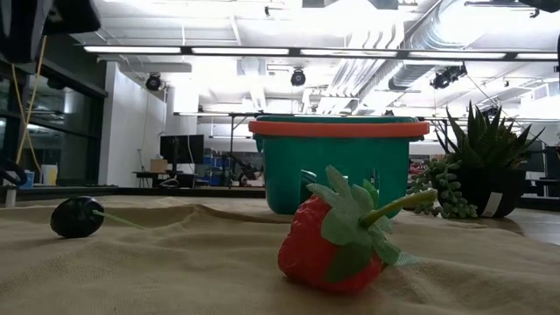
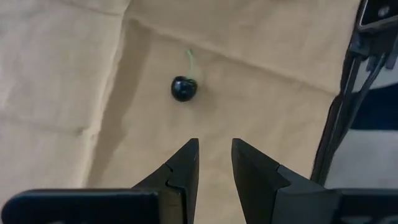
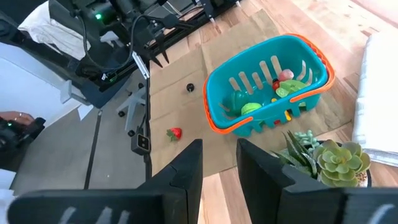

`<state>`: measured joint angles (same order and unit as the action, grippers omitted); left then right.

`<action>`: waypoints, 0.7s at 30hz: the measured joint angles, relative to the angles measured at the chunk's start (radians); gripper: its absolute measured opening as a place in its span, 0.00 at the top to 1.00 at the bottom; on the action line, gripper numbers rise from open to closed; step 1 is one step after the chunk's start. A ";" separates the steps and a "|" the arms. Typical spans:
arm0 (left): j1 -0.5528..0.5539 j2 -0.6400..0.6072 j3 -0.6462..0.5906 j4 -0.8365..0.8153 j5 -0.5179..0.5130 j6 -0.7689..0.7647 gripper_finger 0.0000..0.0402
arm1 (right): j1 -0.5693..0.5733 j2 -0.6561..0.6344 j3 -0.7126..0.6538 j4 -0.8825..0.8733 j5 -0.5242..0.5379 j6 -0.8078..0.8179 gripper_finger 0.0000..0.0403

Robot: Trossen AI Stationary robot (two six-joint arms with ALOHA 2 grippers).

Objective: Pick and placing Produce into tupperware
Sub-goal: Put the black cherry into the basket

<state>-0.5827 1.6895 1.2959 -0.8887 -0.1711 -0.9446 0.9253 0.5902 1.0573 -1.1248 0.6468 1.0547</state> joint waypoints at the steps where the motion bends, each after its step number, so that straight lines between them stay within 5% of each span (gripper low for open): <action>1: 0.000 0.000 0.000 -0.001 -0.002 0.026 0.79 | 0.000 0.002 0.000 0.000 0.002 0.001 0.78; 10: 0.011 0.006 0.001 0.004 -0.164 0.170 0.79 | 0.000 0.037 0.000 0.007 0.046 0.011 0.78; 21: 0.099 0.005 -0.008 0.015 -0.119 0.268 0.73 | 0.000 0.087 0.000 0.041 0.058 0.029 0.78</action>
<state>-0.4841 1.6944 1.2880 -0.8733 -0.2901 -0.6763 0.9253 0.6767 1.0573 -1.0838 0.7048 1.0840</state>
